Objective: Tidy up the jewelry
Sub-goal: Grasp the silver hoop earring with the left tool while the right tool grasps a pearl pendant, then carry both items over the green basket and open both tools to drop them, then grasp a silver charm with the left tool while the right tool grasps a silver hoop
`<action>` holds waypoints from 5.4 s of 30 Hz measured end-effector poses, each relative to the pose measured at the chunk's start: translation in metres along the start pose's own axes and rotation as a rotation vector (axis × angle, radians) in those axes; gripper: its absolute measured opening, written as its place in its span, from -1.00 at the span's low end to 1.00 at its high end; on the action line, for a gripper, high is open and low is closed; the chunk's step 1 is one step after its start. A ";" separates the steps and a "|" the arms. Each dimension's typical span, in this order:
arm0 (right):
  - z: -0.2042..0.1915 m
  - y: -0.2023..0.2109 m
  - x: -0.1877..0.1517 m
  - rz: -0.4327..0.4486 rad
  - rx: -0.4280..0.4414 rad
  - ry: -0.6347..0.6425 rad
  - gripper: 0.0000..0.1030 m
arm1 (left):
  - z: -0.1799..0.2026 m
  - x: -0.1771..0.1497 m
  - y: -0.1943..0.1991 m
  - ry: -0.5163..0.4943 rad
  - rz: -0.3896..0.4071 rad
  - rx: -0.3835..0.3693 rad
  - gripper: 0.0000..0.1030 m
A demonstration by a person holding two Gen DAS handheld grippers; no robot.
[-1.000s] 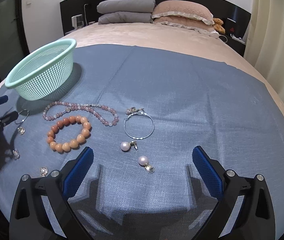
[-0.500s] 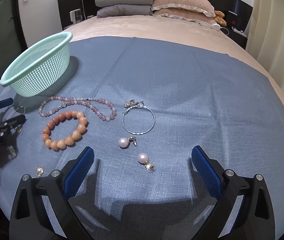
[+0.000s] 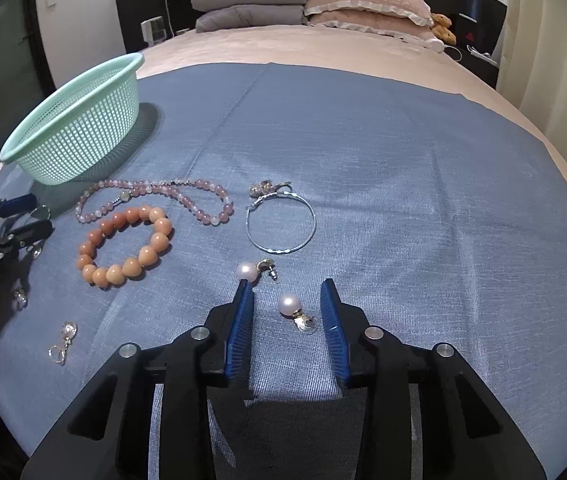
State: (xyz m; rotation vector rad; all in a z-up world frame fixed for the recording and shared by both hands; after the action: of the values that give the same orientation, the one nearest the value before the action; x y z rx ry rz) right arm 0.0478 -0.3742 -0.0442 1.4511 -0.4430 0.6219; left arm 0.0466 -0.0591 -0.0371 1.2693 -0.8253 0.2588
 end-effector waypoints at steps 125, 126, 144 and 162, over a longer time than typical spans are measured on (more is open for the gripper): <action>0.017 -0.024 0.045 0.031 0.044 -0.004 0.42 | 0.054 0.007 0.006 -0.136 -0.027 -0.054 0.76; 0.014 -0.028 0.044 0.022 0.050 -0.002 0.38 | 0.053 0.006 0.003 -0.135 -0.037 -0.058 0.76; 0.006 -0.035 0.040 0.034 0.013 0.035 -0.20 | 0.051 0.002 0.001 -0.104 -0.031 -0.183 -0.30; 0.021 -0.002 0.041 0.104 0.011 0.013 -0.20 | 0.044 0.004 0.027 -0.110 0.019 -0.184 -0.97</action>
State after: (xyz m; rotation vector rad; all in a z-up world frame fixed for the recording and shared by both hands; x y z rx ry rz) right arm 0.0823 -0.3897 -0.0179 1.4399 -0.5077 0.7176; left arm 0.0151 -0.0921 -0.0116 1.1109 -0.9341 0.1250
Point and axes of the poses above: each gripper's, at about its wrist camera, not at the fingertips, and y roughly against the way its jaws point, z to its right, x to its top, the point moved 3 cm from there along -y, roughly the way its jaws point, and after that the axes turned 8 degrees about -x, right-handed, at the moved point
